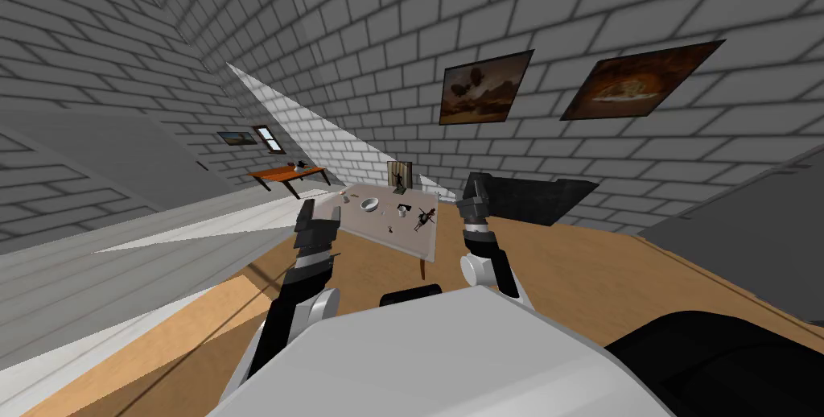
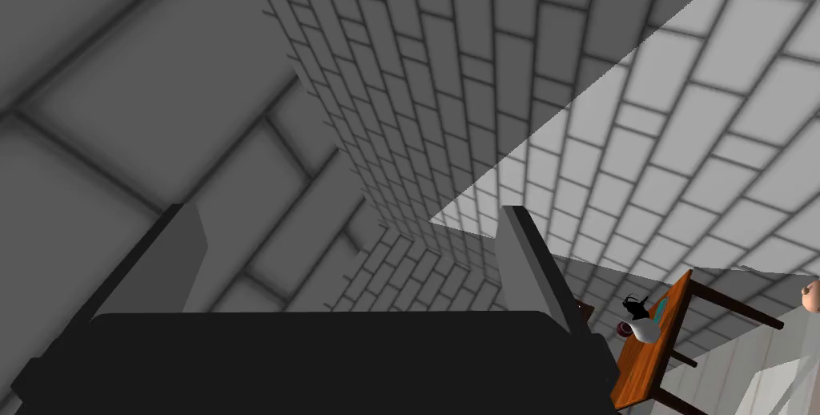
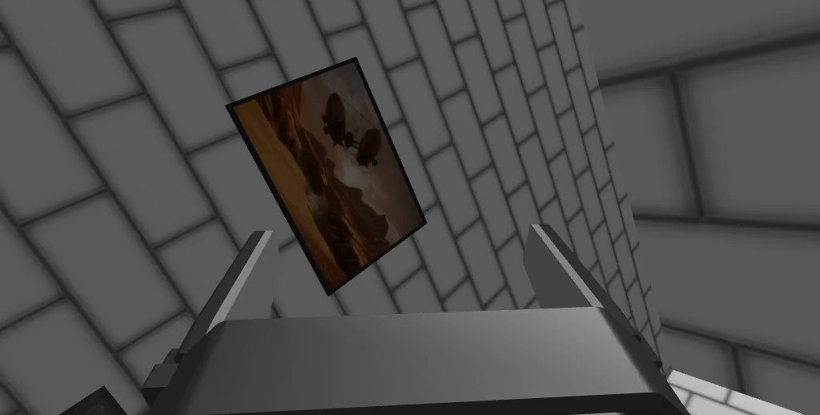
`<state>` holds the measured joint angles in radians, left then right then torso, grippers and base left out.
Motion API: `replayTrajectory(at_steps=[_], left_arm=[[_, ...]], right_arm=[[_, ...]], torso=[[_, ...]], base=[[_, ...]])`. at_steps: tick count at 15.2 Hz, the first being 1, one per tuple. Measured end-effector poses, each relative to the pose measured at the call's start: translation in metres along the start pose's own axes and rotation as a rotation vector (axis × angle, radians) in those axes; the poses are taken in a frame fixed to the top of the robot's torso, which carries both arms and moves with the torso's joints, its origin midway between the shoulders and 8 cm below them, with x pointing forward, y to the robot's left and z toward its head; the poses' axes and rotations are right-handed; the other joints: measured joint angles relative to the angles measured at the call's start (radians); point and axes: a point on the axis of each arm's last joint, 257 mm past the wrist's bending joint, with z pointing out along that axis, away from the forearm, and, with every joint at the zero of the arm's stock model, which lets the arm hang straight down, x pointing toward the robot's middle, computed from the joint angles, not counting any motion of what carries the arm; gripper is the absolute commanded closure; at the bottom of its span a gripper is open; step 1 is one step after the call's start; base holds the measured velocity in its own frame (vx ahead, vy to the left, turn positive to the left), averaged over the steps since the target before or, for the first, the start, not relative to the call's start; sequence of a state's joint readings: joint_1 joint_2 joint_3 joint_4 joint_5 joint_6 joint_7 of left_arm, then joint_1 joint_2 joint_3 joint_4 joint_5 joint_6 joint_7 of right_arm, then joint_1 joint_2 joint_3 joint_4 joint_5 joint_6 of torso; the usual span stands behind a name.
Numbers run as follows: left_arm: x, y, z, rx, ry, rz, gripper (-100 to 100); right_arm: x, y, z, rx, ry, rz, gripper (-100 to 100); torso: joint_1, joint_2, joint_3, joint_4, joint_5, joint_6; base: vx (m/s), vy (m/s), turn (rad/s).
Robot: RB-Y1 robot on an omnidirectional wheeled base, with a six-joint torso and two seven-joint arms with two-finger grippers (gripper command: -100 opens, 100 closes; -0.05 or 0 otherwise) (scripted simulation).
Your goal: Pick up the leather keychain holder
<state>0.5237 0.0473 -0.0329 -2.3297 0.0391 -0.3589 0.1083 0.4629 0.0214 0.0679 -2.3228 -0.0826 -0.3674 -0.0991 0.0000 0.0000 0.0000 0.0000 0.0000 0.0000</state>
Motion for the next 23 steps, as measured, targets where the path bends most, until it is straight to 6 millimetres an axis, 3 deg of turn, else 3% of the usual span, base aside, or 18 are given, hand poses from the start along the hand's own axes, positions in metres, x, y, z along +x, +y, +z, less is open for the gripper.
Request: replayTrajectory(at_steps=[13, 23], left_arm=[[-0.010, 0.086, -0.008, -0.137, 0.052, 0.128, -100], [-0.031, 0.156, -0.020, -0.250, 0.050, 0.229, -100]], right_arm=[[0.000, 0.000, 0.000, 0.000, 0.000, 0.000, 0], [0.000, 0.000, 0.000, 0.000, 0.000, 0.000, 0]], torso=[[0.003, -0.002, -0.001, 0.000, 0.001, 0.001], [0.005, -0.002, -0.001, 0.000, 0.001, 0.000]], base=[[0.011, 0.047, -0.142], [0.007, 0.056, -0.159]])
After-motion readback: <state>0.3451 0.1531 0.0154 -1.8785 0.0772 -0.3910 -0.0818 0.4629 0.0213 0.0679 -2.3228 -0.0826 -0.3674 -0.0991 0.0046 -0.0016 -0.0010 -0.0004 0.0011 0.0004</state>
